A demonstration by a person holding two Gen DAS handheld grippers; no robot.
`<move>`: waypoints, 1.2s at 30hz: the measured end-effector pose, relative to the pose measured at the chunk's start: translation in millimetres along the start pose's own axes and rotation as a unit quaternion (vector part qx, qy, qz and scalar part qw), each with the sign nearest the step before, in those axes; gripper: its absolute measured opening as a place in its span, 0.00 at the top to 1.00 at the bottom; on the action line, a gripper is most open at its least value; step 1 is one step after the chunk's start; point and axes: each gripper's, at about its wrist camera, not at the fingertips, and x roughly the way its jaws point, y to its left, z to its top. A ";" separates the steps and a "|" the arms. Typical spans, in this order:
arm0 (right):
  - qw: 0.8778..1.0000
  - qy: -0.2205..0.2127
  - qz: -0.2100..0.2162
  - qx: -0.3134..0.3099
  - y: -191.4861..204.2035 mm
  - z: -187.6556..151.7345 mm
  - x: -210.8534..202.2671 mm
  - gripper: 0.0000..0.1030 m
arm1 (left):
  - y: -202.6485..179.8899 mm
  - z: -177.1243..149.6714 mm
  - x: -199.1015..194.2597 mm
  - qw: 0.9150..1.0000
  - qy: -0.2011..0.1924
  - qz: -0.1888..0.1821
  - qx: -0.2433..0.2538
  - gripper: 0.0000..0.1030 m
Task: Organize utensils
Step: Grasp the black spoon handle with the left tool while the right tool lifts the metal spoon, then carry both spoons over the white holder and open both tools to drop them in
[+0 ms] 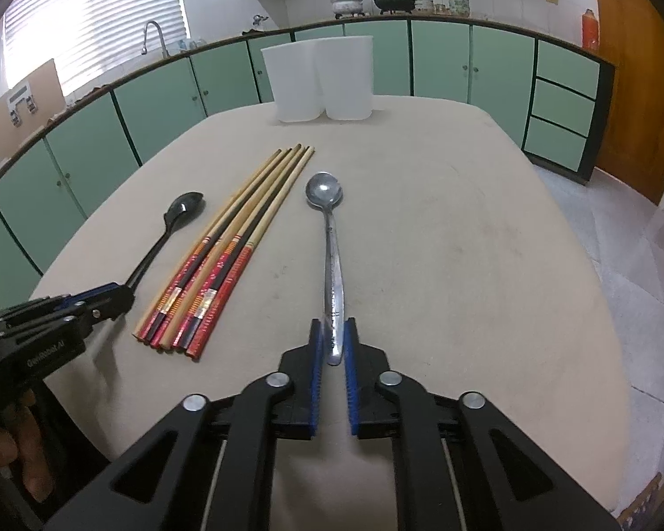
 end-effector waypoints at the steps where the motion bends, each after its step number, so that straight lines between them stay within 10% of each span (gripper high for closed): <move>1: 1.000 -0.001 0.004 0.002 0.4 1.2 -1.6 0.92 | 2.4 2.0 -1.9 1.000 0.005 -0.006 -0.007 0.89; 16: 0.999 -0.028 0.017 -0.016 12.5 64.7 -45.4 0.92 | 3.2 56.1 -52.7 0.999 -0.037 -0.024 0.019 0.89; 36: 0.996 0.048 0.039 -0.066 15.9 174.9 -45.9 0.92 | -3.3 155.9 -59.6 0.995 -0.013 -0.063 0.071 0.89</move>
